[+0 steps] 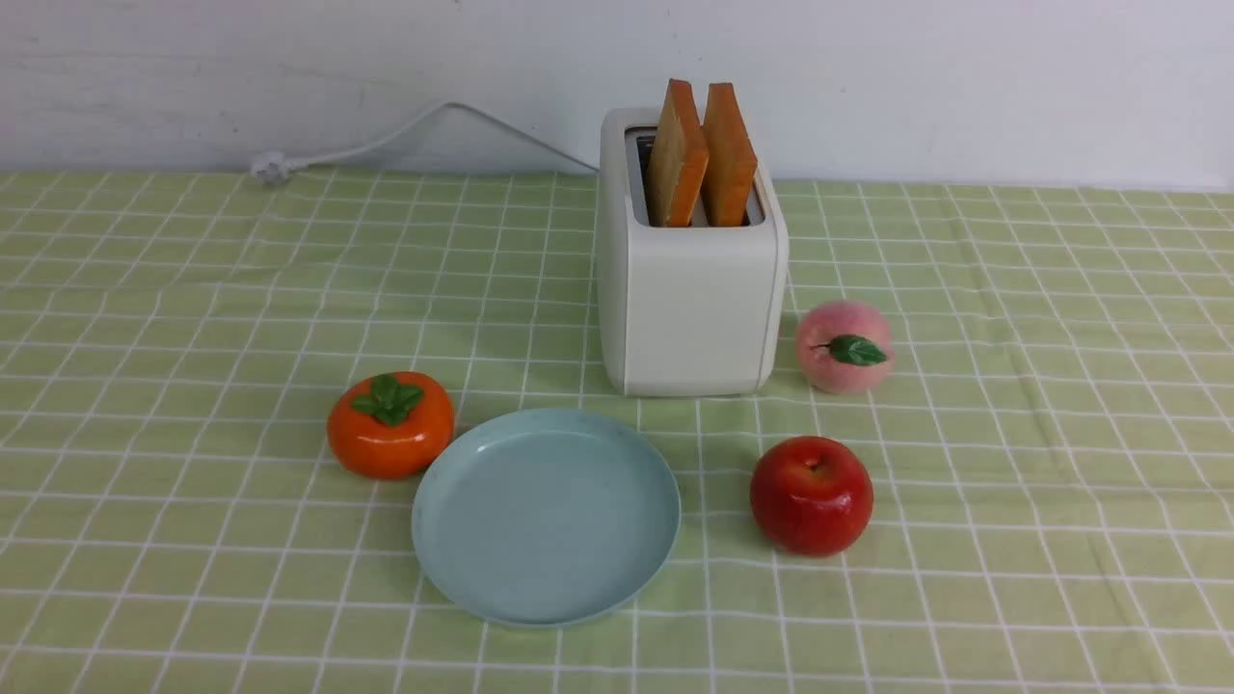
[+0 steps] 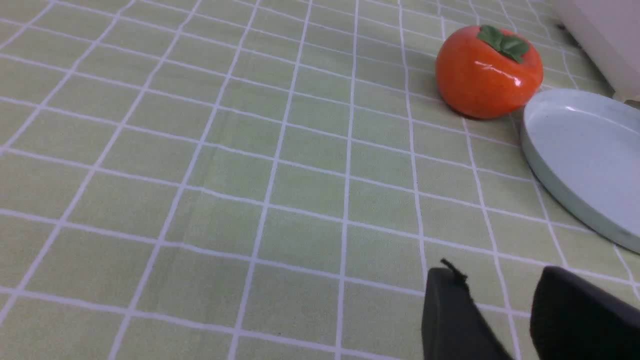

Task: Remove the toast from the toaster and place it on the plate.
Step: Use the left arm to take out a slice of bread

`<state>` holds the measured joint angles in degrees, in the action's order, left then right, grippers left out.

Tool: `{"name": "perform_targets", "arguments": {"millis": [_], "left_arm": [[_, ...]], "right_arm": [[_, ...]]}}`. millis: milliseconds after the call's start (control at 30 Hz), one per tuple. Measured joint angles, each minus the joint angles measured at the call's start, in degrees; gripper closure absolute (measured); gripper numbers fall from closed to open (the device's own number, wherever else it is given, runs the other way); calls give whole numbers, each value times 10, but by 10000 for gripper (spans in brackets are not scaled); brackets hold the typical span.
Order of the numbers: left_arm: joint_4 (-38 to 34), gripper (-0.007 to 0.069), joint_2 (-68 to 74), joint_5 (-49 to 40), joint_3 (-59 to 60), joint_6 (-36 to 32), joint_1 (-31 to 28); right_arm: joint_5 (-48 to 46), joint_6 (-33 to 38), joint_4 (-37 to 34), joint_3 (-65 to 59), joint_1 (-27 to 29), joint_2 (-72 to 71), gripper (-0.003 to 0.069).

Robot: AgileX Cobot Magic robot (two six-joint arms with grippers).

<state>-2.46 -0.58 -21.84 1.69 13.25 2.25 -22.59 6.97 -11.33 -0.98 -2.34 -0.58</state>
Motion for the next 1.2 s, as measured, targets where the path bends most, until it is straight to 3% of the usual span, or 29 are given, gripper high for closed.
{"name": "perform_targets", "arguments": {"millis": [700,1000,1200], "left_arm": [[-6,386,0,39,0,1,0],[-157,386,0,233,0,45,0],[-271,386,0,271,0,97,0]], "right_arm": [[0,0,0,0,0,0,419],[0,0,0,0,0,0,419],[0,0,0,0,0,0,419]]}}
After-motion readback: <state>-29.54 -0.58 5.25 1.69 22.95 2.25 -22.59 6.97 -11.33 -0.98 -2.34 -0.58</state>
